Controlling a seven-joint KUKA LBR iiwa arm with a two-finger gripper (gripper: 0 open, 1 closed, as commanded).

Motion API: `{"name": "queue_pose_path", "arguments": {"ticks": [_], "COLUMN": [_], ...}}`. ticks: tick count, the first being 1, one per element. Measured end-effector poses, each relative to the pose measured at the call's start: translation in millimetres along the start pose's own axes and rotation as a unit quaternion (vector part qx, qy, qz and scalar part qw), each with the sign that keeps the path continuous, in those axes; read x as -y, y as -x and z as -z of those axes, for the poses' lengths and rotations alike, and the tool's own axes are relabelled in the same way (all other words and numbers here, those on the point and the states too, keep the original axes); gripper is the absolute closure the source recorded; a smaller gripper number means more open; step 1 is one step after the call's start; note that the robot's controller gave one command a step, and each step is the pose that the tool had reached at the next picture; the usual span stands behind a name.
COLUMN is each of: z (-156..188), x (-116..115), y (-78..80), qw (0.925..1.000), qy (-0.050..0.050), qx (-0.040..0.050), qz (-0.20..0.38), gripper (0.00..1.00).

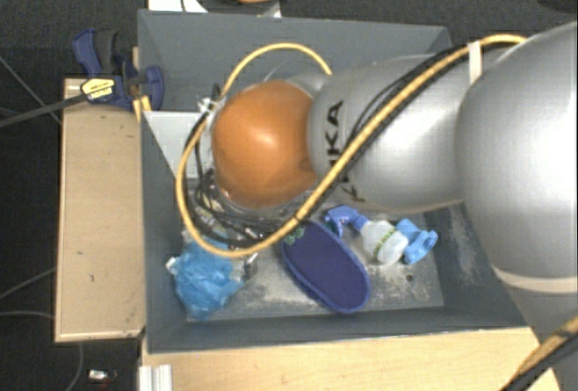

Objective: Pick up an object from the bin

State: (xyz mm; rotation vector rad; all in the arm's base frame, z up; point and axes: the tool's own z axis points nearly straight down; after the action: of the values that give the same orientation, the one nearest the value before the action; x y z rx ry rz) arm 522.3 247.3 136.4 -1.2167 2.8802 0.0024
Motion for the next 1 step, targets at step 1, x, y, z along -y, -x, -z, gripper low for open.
{"name": "queue_pose_path", "arguments": {"ticks": [1], "z": [-16.5], "x": [-3.0], "y": [2.4], "qw": [0.9979], "qy": [-0.001], "qx": [0.0010], "qz": [0.064], "gripper": [0.00]}}
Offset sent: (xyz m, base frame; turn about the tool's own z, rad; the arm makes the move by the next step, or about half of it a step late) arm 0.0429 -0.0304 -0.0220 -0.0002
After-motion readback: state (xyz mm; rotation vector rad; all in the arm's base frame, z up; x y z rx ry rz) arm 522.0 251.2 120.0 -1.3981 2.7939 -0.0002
